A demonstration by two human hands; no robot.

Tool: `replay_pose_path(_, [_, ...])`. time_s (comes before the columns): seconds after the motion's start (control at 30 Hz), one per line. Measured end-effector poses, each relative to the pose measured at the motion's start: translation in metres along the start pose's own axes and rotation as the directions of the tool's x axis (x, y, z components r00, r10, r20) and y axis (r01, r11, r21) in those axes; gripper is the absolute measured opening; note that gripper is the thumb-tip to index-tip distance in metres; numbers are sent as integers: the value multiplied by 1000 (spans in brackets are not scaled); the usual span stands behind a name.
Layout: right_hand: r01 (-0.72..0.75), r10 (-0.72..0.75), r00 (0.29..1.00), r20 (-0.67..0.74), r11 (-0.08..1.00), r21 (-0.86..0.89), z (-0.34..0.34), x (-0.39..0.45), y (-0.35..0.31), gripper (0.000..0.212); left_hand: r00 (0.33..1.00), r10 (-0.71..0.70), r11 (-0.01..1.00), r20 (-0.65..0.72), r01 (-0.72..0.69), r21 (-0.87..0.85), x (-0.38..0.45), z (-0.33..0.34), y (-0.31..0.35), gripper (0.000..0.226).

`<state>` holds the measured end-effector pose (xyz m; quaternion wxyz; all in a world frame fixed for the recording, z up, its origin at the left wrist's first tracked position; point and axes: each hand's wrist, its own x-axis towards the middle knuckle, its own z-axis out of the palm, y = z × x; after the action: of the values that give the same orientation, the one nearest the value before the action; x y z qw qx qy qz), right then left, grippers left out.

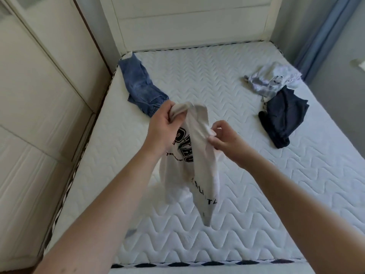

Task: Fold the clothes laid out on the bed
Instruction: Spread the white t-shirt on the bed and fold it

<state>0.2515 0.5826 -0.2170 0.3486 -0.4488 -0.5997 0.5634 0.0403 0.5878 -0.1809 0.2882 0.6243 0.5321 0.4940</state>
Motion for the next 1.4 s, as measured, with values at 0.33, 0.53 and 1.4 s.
replay_pose_path(0.33, [56, -123, 941, -316, 976, -212, 17, -8, -43, 29, 998, 59, 998, -13, -58, 39, 17, -52, 27, 36])
replay_pose_path(0.53, [41, -188, 866, -463, 950, -309, 26, -5, -76, 35, 994, 81, 983, 72, -91, 157, 28, -87, 26, 30])
replay_pose_path(1.4, [30, -228, 961, -155, 647, -762, -41, -12, -126, 59, 767, -259, 470, 587, -431, 770, 79, -146, 44, 49])
